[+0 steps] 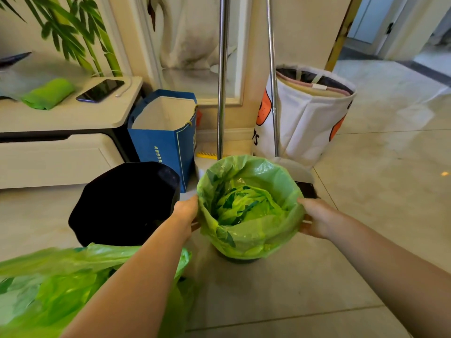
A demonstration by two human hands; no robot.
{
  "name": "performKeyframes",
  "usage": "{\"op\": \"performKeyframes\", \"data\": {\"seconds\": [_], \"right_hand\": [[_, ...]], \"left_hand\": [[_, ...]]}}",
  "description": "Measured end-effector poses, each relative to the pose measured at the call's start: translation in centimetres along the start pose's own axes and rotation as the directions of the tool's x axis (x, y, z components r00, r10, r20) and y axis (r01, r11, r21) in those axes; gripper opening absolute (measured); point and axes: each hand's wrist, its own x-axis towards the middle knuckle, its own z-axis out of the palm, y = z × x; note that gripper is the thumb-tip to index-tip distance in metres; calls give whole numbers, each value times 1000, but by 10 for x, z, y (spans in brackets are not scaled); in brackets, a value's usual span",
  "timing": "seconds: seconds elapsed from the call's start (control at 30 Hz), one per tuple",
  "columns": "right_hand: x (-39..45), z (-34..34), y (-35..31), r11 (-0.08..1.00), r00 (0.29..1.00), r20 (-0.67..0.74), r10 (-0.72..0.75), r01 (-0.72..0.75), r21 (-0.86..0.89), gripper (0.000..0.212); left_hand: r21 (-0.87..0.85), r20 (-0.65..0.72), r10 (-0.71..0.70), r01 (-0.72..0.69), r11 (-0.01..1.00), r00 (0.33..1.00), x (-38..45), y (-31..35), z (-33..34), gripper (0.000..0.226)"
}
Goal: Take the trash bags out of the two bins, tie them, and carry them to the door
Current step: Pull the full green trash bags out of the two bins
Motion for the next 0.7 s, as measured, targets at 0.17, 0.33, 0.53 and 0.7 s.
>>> {"op": "performKeyframes", "data": {"seconds": [0.17, 0.33, 0.53, 0.7], "right_hand": [[3, 1, -11, 983, 969, -169, -181, 182, -12, 36], [-21, 15, -29, 922, 920, -130, -371, 381, 66, 15], [-32, 18, -40, 889, 900, -62, -432, 437, 135, 18], [-41, 4, -44, 886, 887, -57, -459, 461, 52, 12]], "left_hand": [[-67, -43, 158, -161, 985, 986, -4, 15, -5, 35], [-127, -46, 213, -217, 968, 976, -18, 28, -6, 44], [-187, -30, 224, -226, 956, 974, -36, 43, 2, 12], [115, -50, 465, -457, 882, 884, -47, 50, -12, 14]]}}
